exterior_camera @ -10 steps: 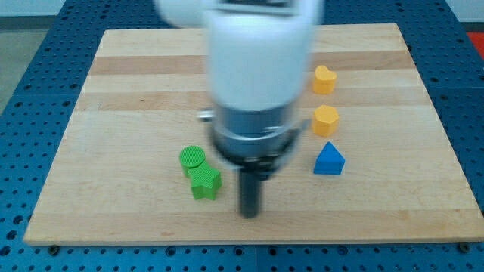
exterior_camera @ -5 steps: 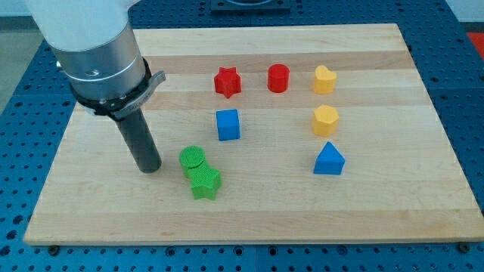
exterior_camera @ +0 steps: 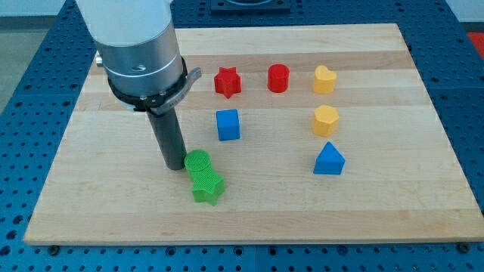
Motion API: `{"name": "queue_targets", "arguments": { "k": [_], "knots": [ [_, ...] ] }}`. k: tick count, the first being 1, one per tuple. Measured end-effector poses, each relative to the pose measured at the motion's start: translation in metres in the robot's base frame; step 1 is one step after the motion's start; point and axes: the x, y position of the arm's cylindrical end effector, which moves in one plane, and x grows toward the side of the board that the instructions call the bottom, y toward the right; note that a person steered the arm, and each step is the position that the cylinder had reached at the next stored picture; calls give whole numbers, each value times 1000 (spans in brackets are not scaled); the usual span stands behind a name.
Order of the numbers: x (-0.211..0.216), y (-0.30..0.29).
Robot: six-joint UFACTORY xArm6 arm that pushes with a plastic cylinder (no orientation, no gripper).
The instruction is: Move the green star horizontal to the green circle
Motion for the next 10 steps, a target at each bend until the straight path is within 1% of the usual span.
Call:
{"name": "queue_targets", "arguments": {
  "k": [1, 3, 4, 5, 9, 10],
  "knots": [
    [0, 12],
    [0, 80],
    [0, 88],
    [0, 80],
    [4, -8],
    [40, -1]
  ]
}}
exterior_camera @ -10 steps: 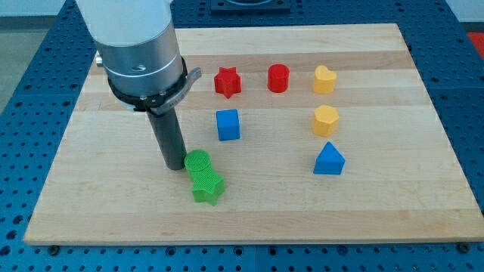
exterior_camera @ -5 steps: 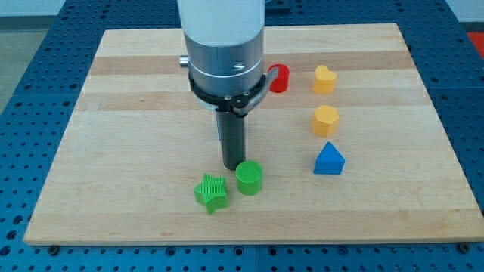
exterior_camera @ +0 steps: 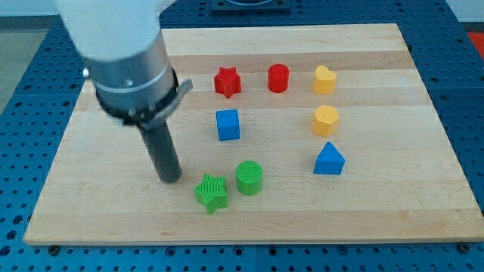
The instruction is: Move the green star horizontal to the green circle
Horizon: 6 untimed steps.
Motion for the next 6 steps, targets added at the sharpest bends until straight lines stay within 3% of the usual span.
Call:
{"name": "queue_targets", "arguments": {
  "k": [3, 4, 5, 6],
  "knots": [
    [27, 16],
    [13, 16],
    [-30, 16],
    [-36, 16]
  ]
}}
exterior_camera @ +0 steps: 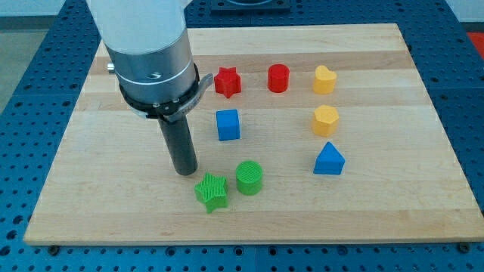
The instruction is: Move the green star horizontal to the green circle
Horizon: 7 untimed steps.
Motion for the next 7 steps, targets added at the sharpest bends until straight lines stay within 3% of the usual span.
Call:
{"name": "queue_targets", "arguments": {
  "k": [7],
  "knots": [
    [24, 100]
  ]
}}
